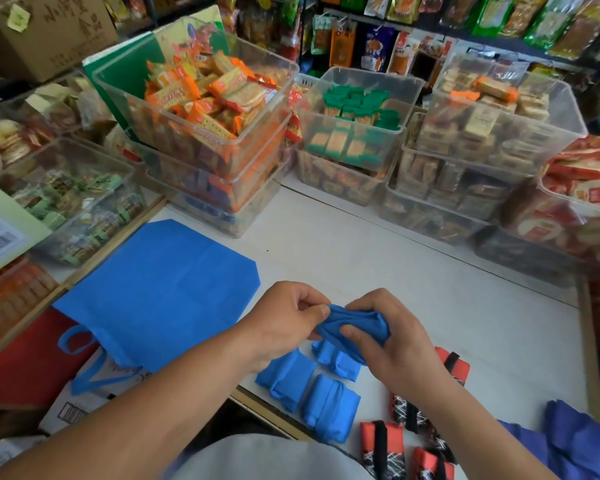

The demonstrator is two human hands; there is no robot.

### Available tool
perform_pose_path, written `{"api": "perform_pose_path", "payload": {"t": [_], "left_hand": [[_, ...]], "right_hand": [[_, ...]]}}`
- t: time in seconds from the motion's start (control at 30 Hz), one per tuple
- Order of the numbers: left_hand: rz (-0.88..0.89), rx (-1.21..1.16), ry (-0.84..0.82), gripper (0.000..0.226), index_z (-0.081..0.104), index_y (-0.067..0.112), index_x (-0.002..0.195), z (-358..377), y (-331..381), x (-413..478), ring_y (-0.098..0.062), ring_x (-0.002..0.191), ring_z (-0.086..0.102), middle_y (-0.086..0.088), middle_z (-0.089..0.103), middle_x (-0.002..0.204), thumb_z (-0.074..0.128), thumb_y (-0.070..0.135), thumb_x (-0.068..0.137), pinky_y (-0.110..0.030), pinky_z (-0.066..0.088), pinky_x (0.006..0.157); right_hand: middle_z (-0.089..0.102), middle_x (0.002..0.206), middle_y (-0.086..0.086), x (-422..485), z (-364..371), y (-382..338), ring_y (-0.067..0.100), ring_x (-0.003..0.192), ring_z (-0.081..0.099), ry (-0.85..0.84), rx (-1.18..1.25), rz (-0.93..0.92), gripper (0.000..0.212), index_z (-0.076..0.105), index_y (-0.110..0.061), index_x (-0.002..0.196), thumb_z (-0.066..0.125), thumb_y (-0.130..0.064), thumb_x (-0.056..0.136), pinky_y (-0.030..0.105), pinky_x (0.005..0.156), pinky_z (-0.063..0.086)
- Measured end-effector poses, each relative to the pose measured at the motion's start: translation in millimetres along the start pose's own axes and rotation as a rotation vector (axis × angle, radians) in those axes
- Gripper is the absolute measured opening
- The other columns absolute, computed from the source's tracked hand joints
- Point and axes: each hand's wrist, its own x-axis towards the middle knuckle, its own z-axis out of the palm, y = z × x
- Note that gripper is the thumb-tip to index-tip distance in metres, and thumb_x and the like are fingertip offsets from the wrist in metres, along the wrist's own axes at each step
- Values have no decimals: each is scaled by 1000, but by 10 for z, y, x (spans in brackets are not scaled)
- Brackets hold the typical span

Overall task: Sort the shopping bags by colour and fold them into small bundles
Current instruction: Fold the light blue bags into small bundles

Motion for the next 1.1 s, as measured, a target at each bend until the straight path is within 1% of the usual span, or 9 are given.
{"api": "perform_pose_path", "payload": {"t": [0.17,0.33,0.5,0.6,0.73,0.83,0.93,1.03,1.1], "left_hand": [[-30,95,75,15,73,14,91,81,-42,14,-10,67,69,-4,74,84,62,14,101,-30,63,73],[137,365,102,18,72,21,86,151,-9,3,-4,75,65,6,72,82,60,13,97,-21,55,68],[172,329,134,15,73,25,86,-29,50,78,-5,74,67,8,73,81,65,17,96,-29,60,74],[145,322,119,12,76,24,85,-95,23,111,-12,79,71,8,74,80,69,18,94,-41,62,79],[220,426,152,11,77,22,88,64,12,129,-5,80,69,10,74,82,69,19,93,-32,60,79],[286,389,135,9,77,22,98,19,30,193,1,86,67,14,73,91,70,22,94,-22,56,83],[312,530,51,27,69,28,121,-142,-36,270,0,105,58,17,65,116,68,35,95,-18,46,94],[112,221,-156,49,57,39,137,-252,-221,322,2,118,58,18,61,131,71,45,91,-26,50,104],[32,71,-117,65,51,43,138,-286,-335,392,-1,113,64,14,64,126,77,54,79,-32,55,100]], "right_hand": [[58,98,-16,-11,31,87,9,89,60,-86,-90,-51,14,64,-24,104,68,-23,90,24,75,50],[55,96,-18,-11,146,48,5,86,59,-90,-82,-48,19,63,-33,104,71,-26,89,27,73,52],[69,91,-16,18,70,14,2,89,65,66,200,328,42,66,-31,105,91,-20,74,12,74,50],[72,91,-20,-26,147,24,2,89,66,41,168,329,26,71,-30,100,84,-16,82,10,77,48],[70,86,-20,5,283,1,3,80,65,26,166,378,19,70,-29,93,81,-16,85,12,69,47],[70,84,-13,13,314,15,7,77,66,68,241,452,15,67,-25,92,79,-19,87,21,65,54],[74,89,-5,13,352,63,16,86,71,115,377,557,13,69,-22,98,79,-22,89,41,77,62],[76,96,4,50,423,86,25,93,74,192,549,668,13,71,-16,102,77,-21,91,51,86,60],[77,100,9,98,499,65,30,97,75,225,676,727,15,71,-10,106,74,-17,93,51,86,60]]}}
